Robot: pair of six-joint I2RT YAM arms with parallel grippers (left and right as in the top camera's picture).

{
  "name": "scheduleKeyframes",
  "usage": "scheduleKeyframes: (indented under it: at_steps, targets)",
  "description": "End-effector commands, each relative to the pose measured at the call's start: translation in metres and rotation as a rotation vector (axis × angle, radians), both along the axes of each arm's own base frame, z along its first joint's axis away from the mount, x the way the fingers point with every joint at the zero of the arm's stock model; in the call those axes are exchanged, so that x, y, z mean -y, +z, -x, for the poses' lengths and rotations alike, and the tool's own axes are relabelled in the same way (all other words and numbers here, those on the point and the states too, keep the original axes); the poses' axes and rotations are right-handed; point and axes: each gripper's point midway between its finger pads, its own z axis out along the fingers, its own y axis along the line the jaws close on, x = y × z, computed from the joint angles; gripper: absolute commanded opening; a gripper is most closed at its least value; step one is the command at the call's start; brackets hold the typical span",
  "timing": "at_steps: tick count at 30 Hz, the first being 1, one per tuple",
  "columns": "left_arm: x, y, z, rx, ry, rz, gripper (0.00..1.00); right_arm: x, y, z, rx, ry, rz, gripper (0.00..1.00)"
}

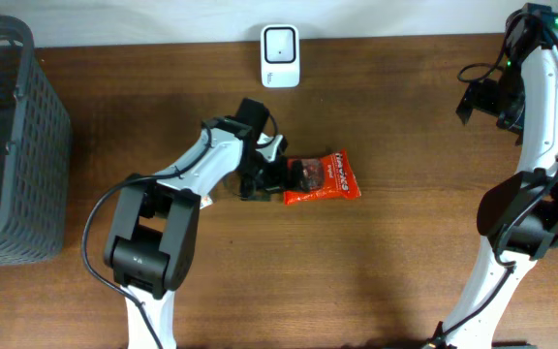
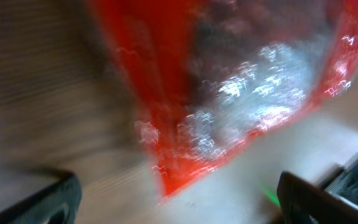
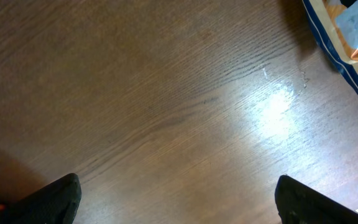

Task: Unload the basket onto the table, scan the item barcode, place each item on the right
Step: 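Grasp the red bag with the left gripper and lift it toward the scanner, then lower the red bag to table center, open left gripper, withdraw left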

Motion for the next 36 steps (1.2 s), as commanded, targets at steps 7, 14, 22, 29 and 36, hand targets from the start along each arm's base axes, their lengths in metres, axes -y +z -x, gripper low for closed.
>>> scheduleKeyframes:
  at_steps: [7, 14, 22, 29, 36]
  targets:
    - [-0.004, -0.037, -0.024, 0.121, 0.187, -0.146, 0.1, 0.001, 0.012, 0.0, 0.033, -0.01, 0.007, 0.99]
    - [-0.09, 0.087, -0.076, 0.355, 0.167, -0.7, 0.0, 0.001, 0.012, 0.0, 0.033, -0.01, 0.007, 0.99]
    - [-0.169, 0.181, -0.077, 0.5, 0.181, -1.171, 0.0, 0.001, 0.012, 0.0, 0.033, -0.01, 0.007, 0.99]
    - [-0.094, 0.077, -0.053, 0.435, 0.145, -0.98, 0.0, 0.001, 0.012, 0.0, 0.033, -0.01, 0.007, 0.99]
    - [0.085, 0.059, 0.022, 0.38, -0.101, -0.456, 0.23, 0.001, 0.012, 0.0, 0.033, -0.01, 0.007, 0.99]
